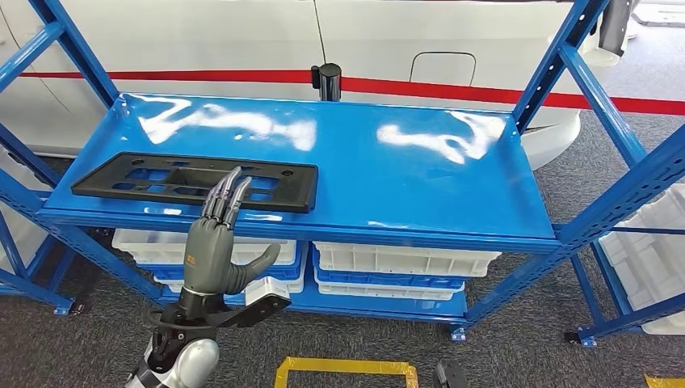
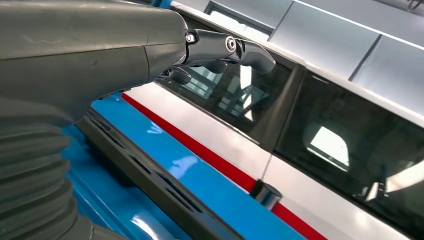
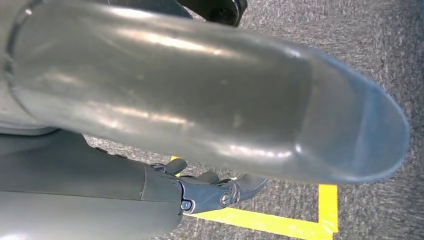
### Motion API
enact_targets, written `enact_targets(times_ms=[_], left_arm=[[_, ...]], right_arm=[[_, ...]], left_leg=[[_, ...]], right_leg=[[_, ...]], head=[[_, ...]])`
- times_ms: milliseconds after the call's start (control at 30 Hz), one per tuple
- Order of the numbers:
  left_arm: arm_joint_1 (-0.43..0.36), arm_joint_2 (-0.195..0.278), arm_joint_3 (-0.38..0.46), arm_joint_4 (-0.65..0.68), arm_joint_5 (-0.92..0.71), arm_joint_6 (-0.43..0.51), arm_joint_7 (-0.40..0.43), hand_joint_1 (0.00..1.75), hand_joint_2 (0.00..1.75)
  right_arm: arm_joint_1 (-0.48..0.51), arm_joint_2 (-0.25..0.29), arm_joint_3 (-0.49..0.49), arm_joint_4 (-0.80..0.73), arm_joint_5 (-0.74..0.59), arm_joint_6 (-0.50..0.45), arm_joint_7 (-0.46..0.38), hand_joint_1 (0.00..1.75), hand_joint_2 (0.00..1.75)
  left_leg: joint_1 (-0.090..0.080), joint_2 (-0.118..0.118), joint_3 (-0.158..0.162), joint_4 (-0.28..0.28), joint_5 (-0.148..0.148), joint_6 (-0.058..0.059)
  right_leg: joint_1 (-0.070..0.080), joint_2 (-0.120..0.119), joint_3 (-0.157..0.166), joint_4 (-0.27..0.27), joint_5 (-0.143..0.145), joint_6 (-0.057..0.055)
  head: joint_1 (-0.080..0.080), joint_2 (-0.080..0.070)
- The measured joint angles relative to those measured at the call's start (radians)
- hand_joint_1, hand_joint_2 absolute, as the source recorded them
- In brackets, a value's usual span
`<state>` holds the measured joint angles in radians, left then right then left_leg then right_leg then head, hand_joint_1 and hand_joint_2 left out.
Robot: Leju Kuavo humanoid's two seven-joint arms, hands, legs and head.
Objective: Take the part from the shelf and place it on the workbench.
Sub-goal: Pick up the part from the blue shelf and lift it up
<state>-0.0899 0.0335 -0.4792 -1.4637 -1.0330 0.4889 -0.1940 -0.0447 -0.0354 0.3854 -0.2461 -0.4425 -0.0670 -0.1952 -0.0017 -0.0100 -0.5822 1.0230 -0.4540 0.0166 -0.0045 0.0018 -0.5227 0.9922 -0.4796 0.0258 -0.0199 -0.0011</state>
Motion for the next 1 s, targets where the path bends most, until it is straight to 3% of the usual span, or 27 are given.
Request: enact_targets(times_ms=[467,1000], left_arm=[[0.0,0.035,0.036,0.032,-0.029,-0.063,0.046,0.0,1.75],[-0.07,0.038,0.059,0.137,-0.048,-0.098,0.089,0.0,1.75]], right_arm=[[0.01,0.001,-0.026,0.01,-0.01,-0.004,-0.001,0.0,0.0],[0.013,0.001,-0.05,0.014,-0.004,-0.004,-0.005,0.0,0.0]], left_leg=[[0.0,0.0,0.0,0.0,0.0,0.0],[0.0,0.0,0.0,0.0,0.0,0.0]], right_leg=[[0.0,0.0,0.0,0.0,0.0,0.0],[0.0,0.0,0.0,0.0,0.0,0.0]], head=[[0.0,0.0],[0.0,0.0]])
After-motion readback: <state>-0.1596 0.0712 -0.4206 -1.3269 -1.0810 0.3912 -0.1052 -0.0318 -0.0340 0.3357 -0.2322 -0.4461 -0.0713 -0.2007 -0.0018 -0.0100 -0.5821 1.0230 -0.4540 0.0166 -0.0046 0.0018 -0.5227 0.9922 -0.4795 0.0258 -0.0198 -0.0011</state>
